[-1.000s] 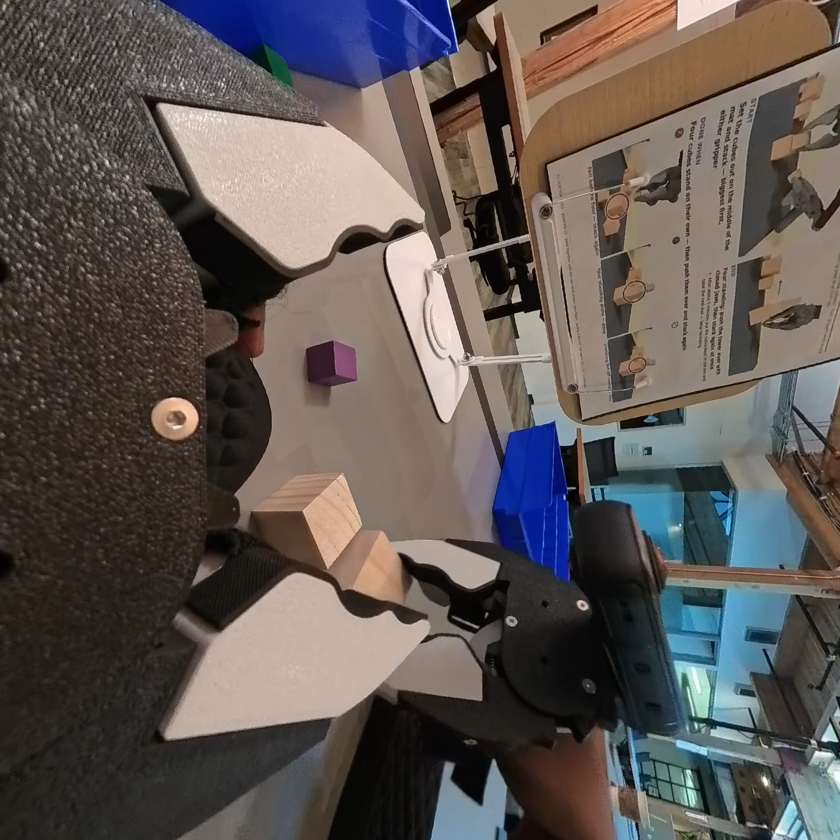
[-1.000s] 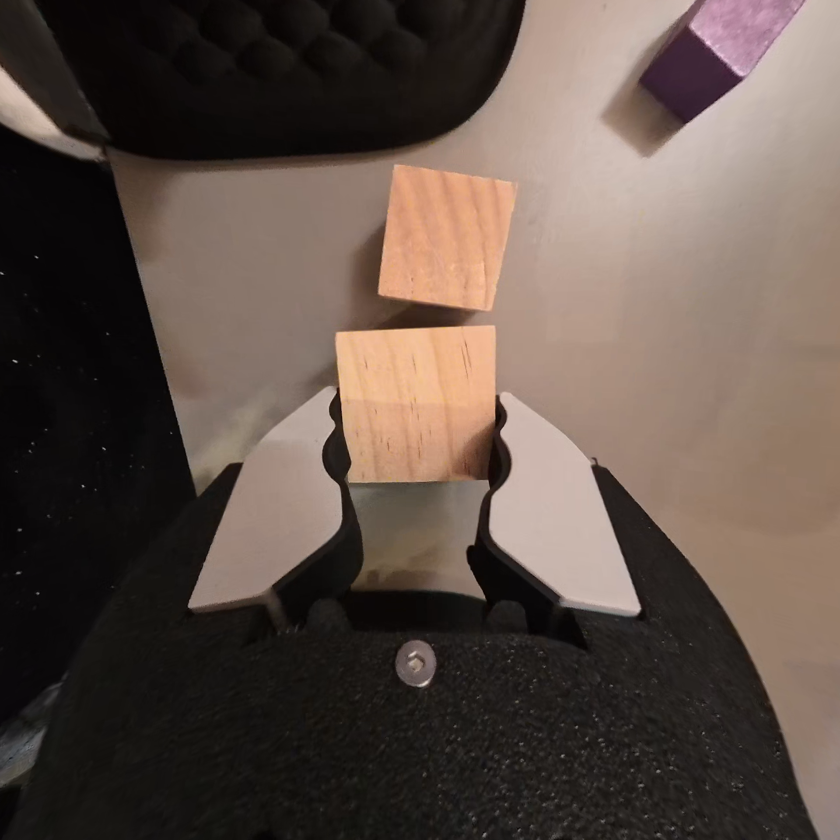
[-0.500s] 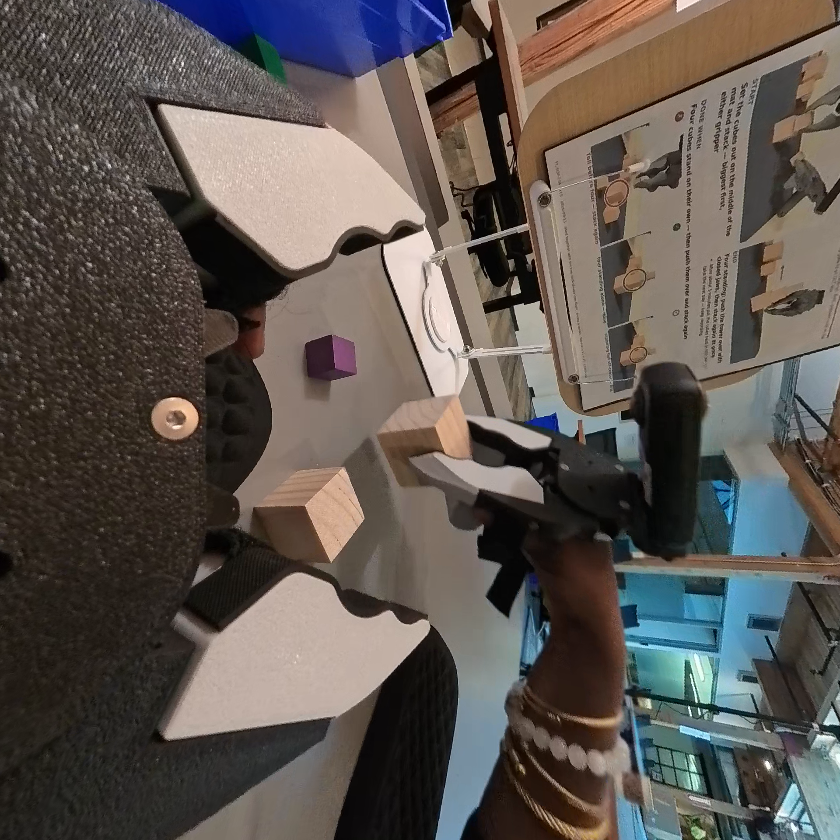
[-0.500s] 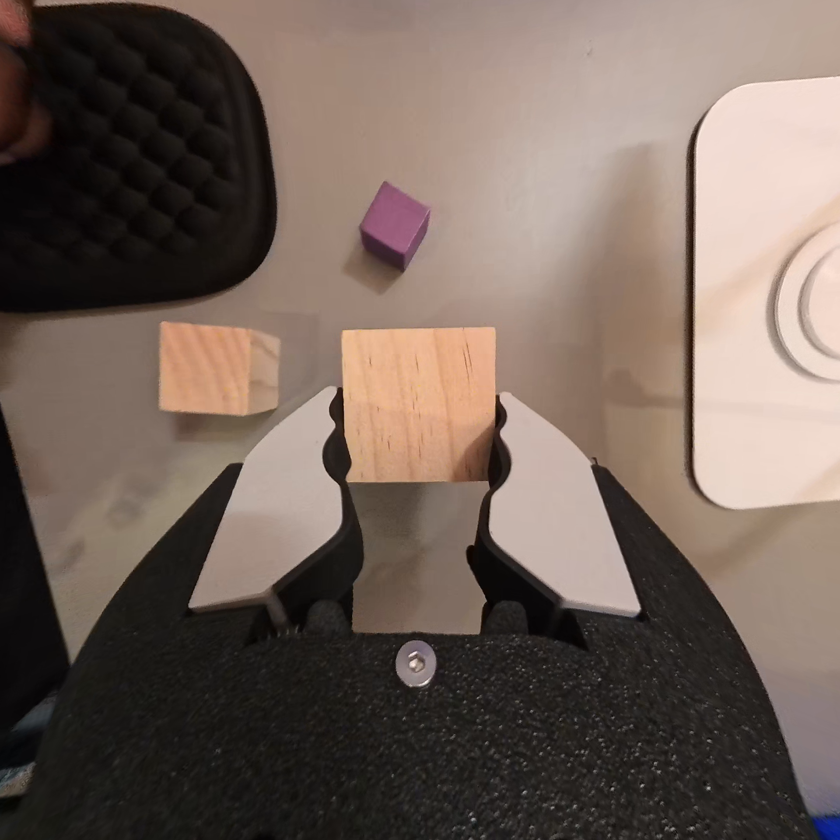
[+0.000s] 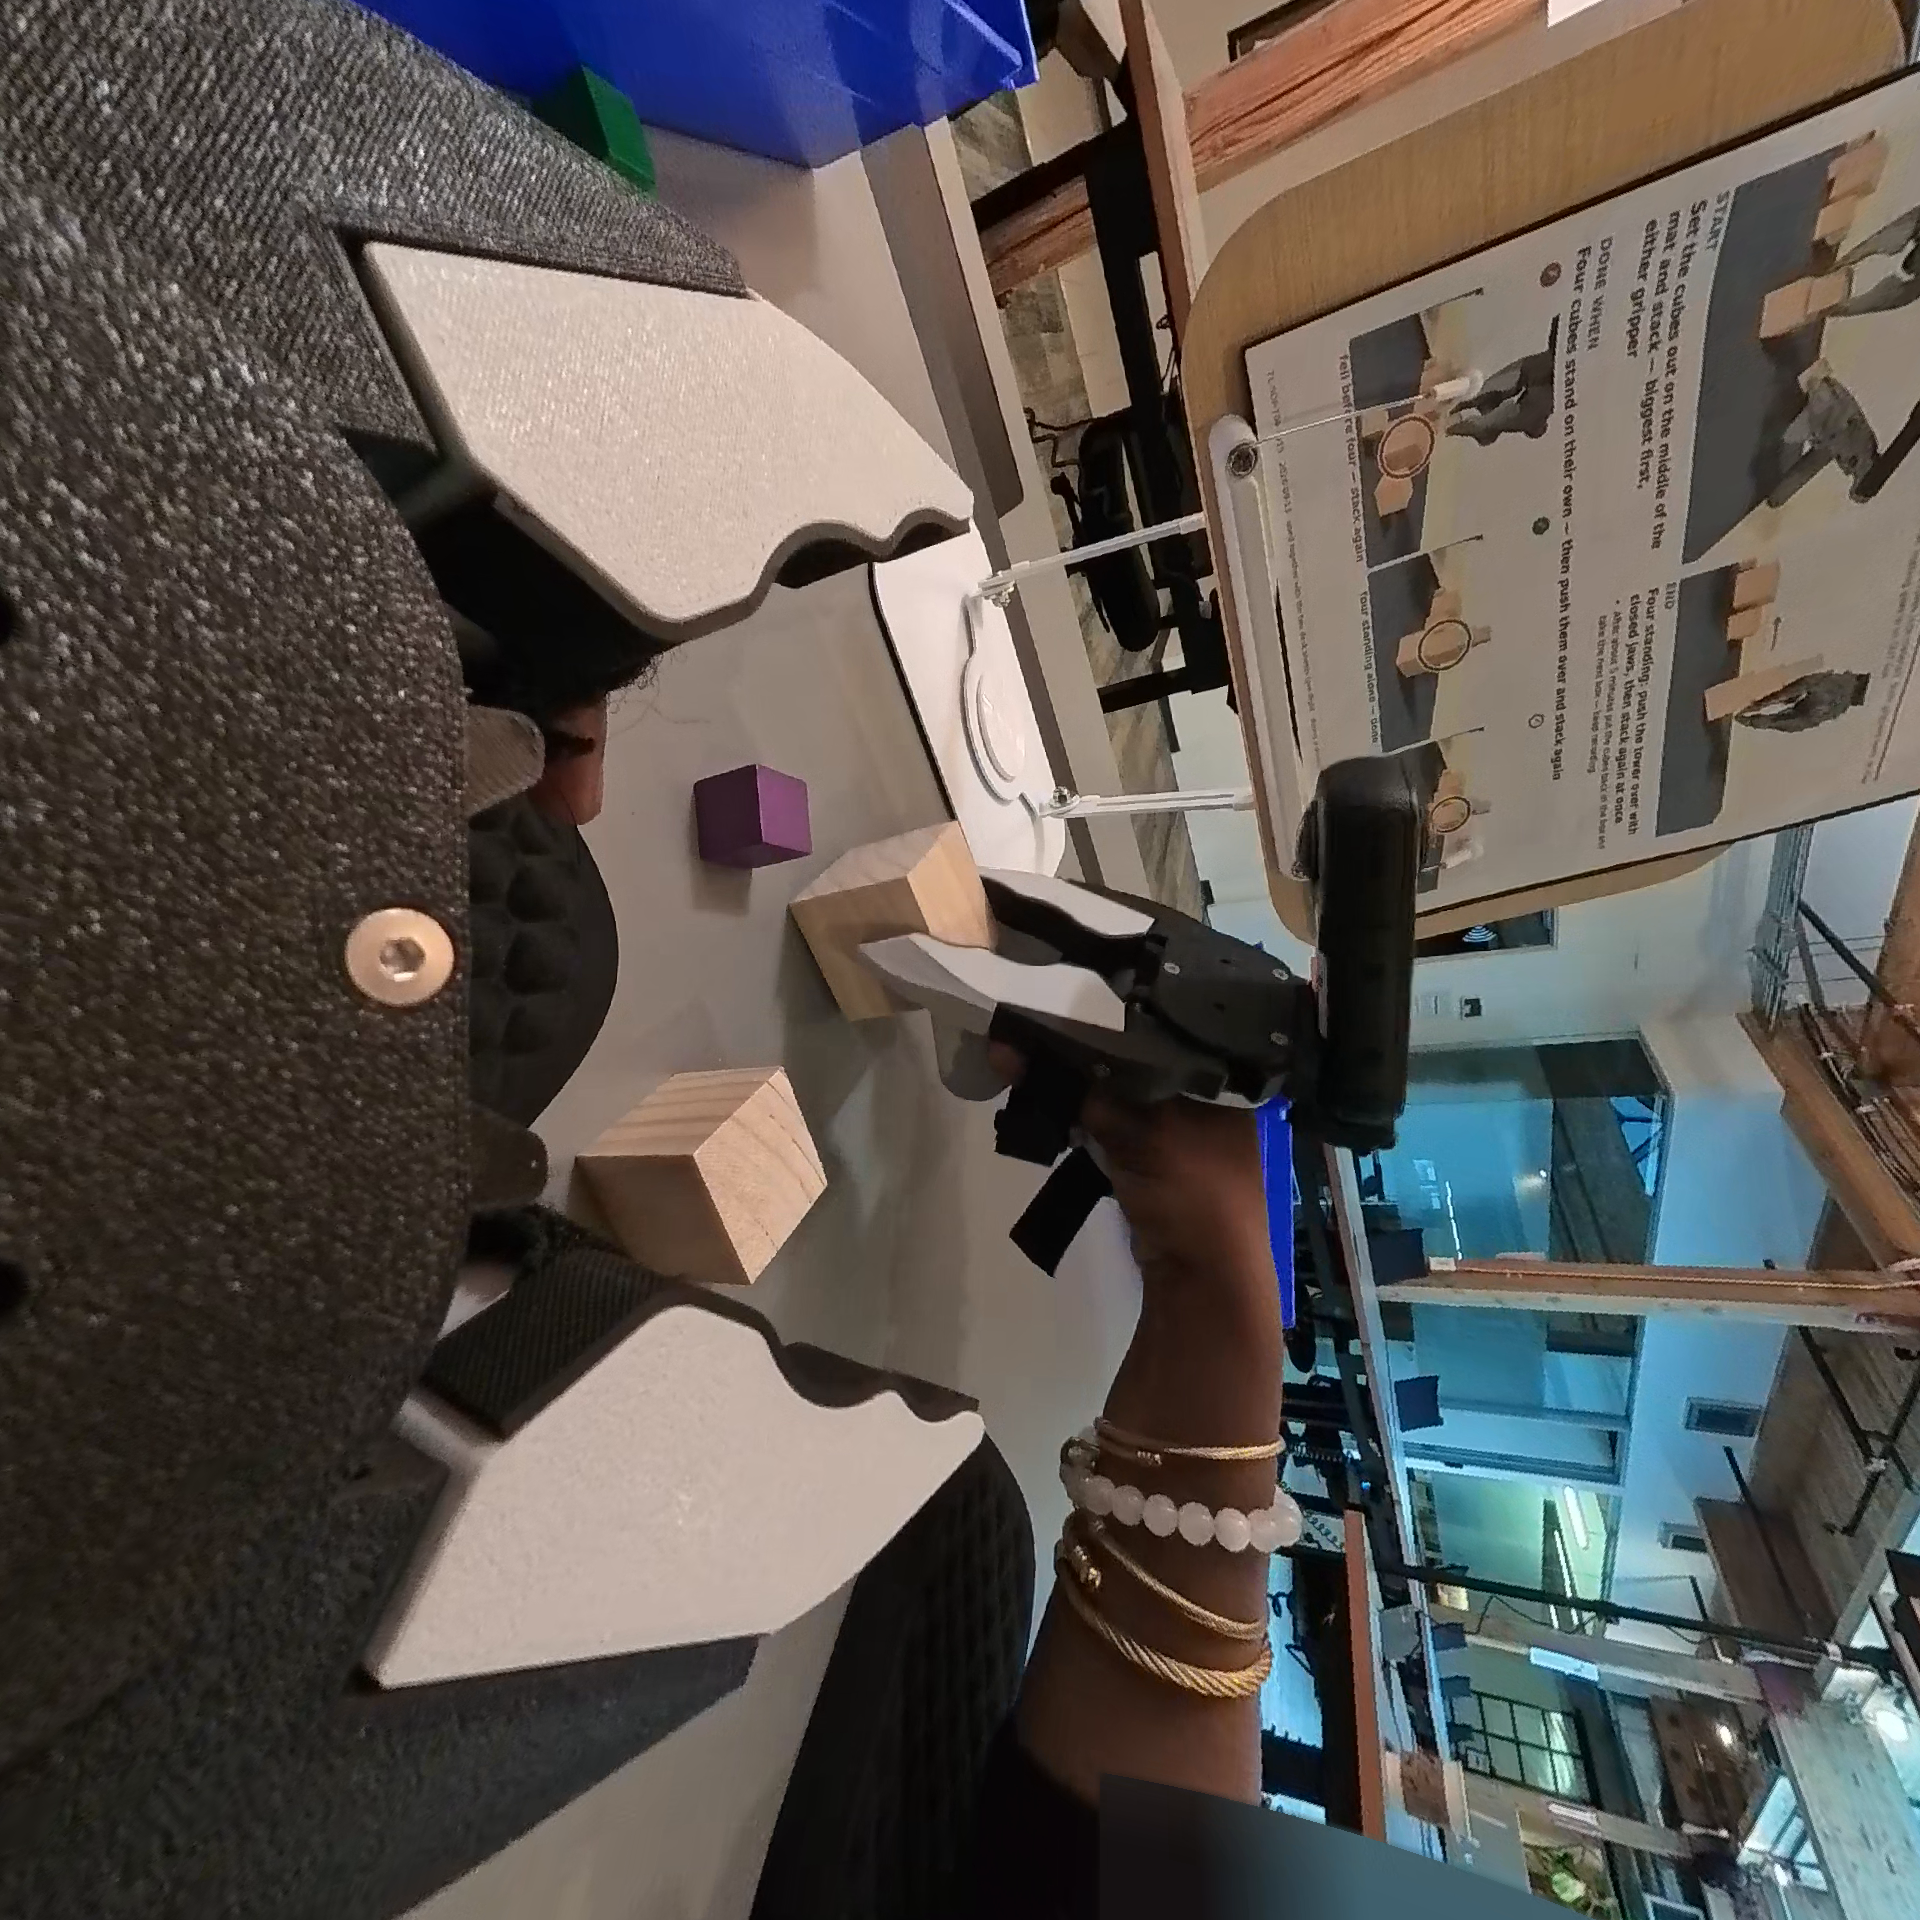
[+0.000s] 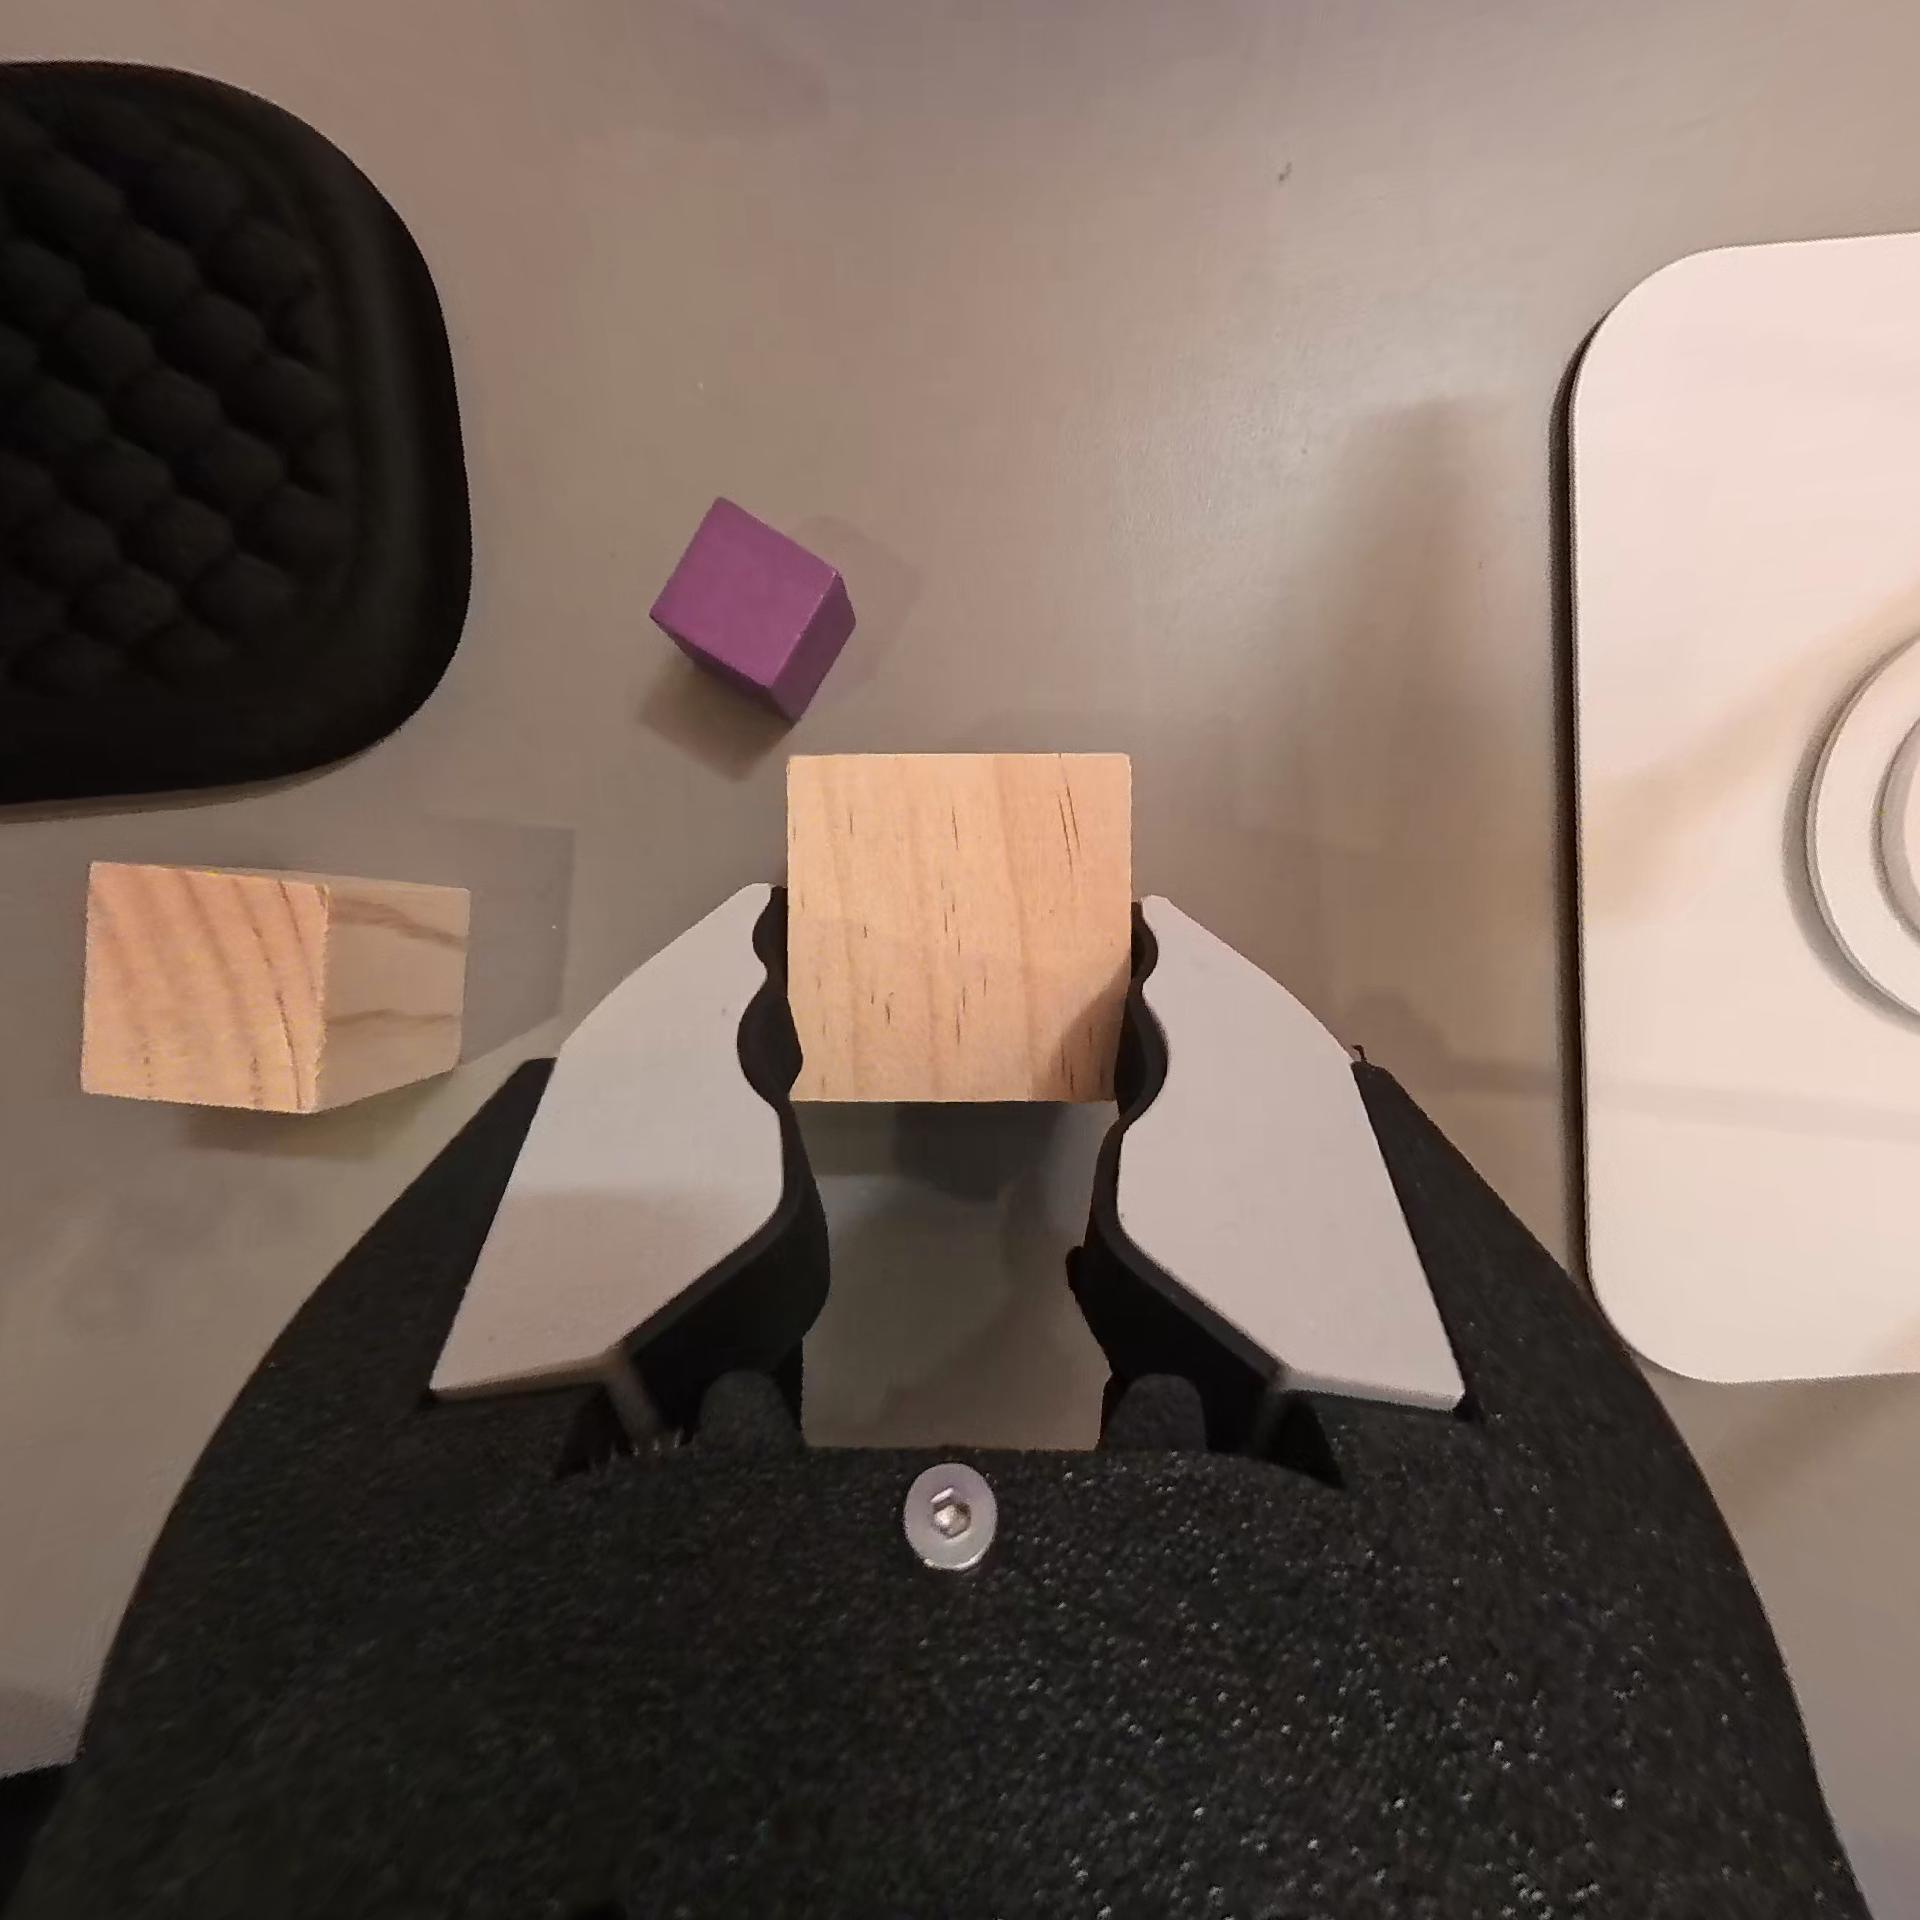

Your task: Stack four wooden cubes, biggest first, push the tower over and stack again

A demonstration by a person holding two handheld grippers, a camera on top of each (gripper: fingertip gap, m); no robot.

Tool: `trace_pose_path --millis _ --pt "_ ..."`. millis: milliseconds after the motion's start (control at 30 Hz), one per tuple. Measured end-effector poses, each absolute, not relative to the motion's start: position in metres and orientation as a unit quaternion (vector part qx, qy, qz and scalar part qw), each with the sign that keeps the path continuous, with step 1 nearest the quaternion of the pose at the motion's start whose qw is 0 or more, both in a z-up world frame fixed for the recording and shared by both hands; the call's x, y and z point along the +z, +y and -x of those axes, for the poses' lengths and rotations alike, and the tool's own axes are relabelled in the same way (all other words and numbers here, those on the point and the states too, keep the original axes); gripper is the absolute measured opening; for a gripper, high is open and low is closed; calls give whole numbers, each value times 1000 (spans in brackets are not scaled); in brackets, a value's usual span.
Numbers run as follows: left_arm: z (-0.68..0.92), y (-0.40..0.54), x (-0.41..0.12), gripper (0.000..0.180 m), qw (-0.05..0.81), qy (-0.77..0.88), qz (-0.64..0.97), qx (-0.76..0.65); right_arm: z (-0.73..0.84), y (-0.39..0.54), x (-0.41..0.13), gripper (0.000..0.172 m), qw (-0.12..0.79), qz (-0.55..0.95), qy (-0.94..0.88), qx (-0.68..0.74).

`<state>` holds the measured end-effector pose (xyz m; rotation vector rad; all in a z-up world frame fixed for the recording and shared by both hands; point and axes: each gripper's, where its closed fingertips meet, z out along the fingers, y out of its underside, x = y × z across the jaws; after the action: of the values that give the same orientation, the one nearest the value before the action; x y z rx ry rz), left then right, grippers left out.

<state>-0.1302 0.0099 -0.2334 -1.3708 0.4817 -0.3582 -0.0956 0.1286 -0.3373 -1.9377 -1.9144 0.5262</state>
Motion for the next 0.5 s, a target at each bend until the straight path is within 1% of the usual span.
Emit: trace_pose_path --millis 33,67,133,200,267,367,400,500 --pt "130 10 -233 143 733 220 623 -163 95 129 -337 59 187 684 -680 186" --pt "130 10 -234 143 732 221 623 -163 96 130 -335 66 197 683 -679 186" --pt "129 9 -234 143 732 223 623 -164 95 133 -326 88 218 683 -672 182" --pt "128 9 -234 143 731 227 622 -167 91 133 -311 95 247 682 -668 166" --pt "128 8 -234 143 730 228 621 -172 86 124 -293 94 270 678 -667 148" --pt "130 8 -233 144 729 220 621 -187 81 88 -275 80 292 684 -648 163" --pt "131 8 -232 144 729 216 620 -192 80 72 -274 76 292 686 -642 177" --pt "134 9 -231 144 731 206 619 -200 77 33 -290 76 267 694 -639 194"
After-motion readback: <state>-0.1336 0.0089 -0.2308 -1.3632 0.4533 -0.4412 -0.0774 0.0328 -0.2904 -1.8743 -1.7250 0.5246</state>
